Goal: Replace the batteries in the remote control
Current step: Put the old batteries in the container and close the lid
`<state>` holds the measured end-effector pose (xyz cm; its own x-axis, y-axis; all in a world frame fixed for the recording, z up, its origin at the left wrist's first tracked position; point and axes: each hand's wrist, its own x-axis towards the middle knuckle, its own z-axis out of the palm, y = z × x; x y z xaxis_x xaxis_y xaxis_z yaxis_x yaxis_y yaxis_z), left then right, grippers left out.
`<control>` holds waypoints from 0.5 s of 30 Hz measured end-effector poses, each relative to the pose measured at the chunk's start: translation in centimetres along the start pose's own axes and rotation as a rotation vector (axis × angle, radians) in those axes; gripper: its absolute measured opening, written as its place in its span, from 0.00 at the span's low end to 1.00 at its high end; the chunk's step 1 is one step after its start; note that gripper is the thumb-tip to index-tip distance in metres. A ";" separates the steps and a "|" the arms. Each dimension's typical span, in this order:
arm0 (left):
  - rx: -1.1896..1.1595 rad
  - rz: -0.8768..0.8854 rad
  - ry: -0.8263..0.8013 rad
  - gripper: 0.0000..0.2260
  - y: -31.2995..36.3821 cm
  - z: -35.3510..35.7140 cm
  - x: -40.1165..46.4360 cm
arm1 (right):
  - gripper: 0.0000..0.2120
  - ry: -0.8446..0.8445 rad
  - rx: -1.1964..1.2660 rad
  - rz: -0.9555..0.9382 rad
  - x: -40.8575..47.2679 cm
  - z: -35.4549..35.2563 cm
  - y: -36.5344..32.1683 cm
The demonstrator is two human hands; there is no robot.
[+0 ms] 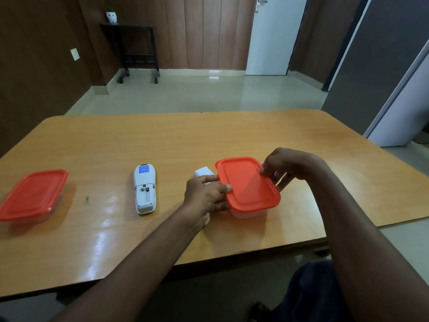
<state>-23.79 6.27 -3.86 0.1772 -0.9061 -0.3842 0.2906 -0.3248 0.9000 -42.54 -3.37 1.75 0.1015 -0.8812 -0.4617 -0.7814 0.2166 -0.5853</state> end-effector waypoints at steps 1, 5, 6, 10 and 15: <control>0.001 0.003 0.005 0.15 0.0 0.1 0.0 | 0.09 0.015 -0.002 -0.002 0.0 0.2 0.0; 0.012 0.022 0.016 0.15 -0.1 0.1 -0.2 | 0.14 0.140 -0.029 -0.038 0.5 1.4 -0.3; 0.014 0.023 0.014 0.15 -0.2 0.0 -0.1 | 0.18 0.177 -0.072 -0.055 0.7 1.9 -0.4; 0.015 0.020 0.002 0.16 0.0 0.3 -0.1 | 0.31 0.381 -0.231 -0.135 2.4 4.1 0.0; 0.017 0.015 -0.010 0.17 0.2 0.5 -0.2 | 0.32 0.463 -0.138 -0.128 4.0 4.7 0.9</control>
<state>-24.22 6.22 -3.55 0.1719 -0.9137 -0.3684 0.2717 -0.3155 0.9092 -39.93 -4.73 -3.76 -0.0573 -0.9979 -0.0296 -0.8578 0.0644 -0.5100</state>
